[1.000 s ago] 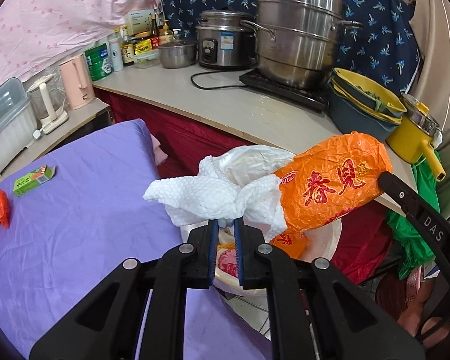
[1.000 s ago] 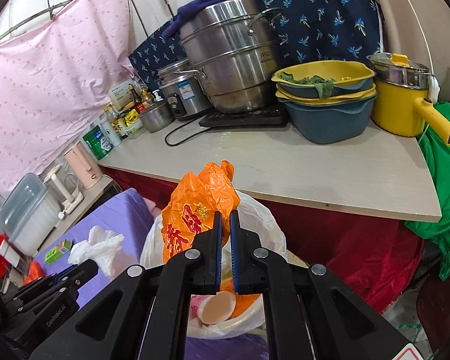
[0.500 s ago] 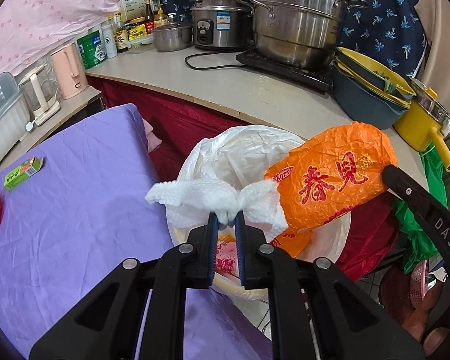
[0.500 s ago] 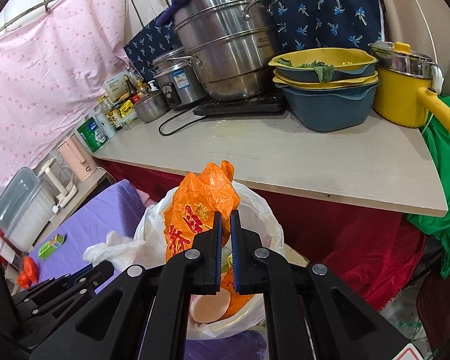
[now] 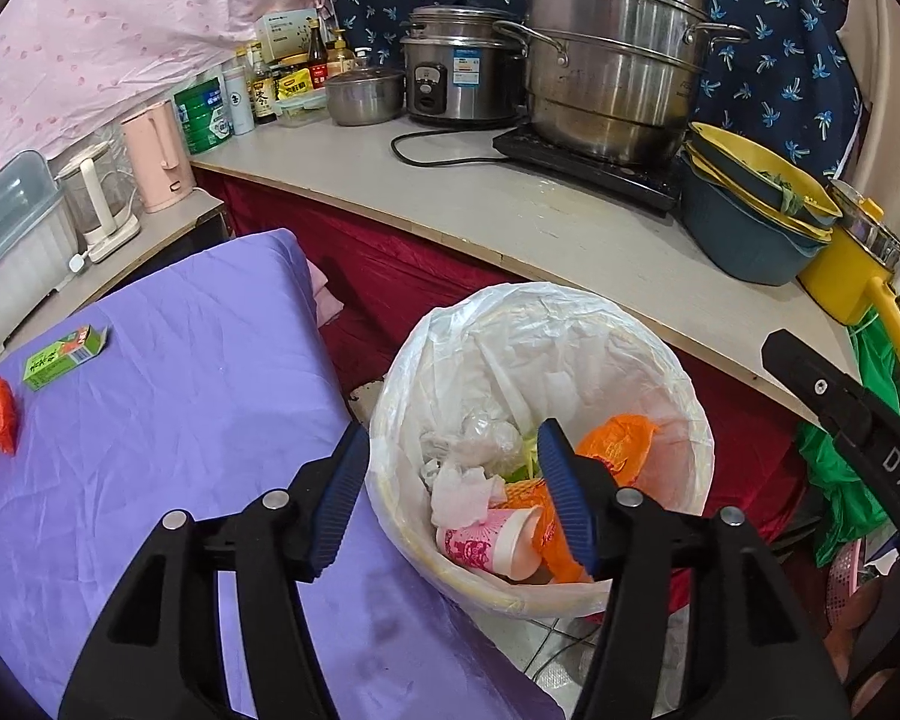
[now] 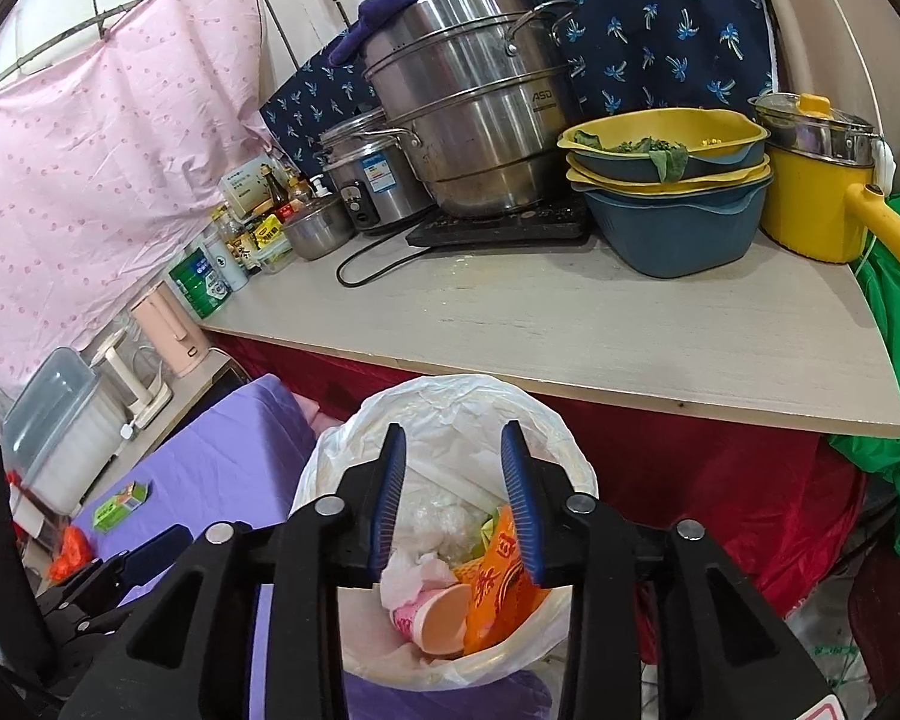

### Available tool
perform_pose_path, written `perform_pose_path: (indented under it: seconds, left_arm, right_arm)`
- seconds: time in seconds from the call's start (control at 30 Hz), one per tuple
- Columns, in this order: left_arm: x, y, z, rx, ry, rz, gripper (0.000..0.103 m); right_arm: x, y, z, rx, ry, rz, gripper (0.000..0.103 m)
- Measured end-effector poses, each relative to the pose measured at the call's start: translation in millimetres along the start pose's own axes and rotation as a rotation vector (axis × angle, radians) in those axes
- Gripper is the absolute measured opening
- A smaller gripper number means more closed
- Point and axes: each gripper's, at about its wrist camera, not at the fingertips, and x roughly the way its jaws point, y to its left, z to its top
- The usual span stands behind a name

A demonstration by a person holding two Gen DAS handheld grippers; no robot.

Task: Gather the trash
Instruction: 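Move both open tools back over the red bag and green carton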

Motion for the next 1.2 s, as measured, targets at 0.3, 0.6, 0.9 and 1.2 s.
perform_pose_path:
  seconds: [0.3,0.6,0.9,1.2]
  left_arm:
    - [-11,12,1,-0.018,-0.015,0.012,0.056]
    - [-28,36,1,-0.051,-0.033,0.032,0.056]
    - [-46,83,-2,-0.114,-0.055,0.076,0.056]
    - [-63,151,-13,-0.188,-0.066,0.146,0.056]
  right_arm:
    - [-8,10,-1,-0.014,-0.009,0.006,0.042]
    - [-13,40,-4,-0.057,-0.006,0.032,0.043]
    - [-14,89,-13,-0.124,0.011,0.082,0.043]
    - [-6,154,-38,-0.204,0.055,0.149,0.043]
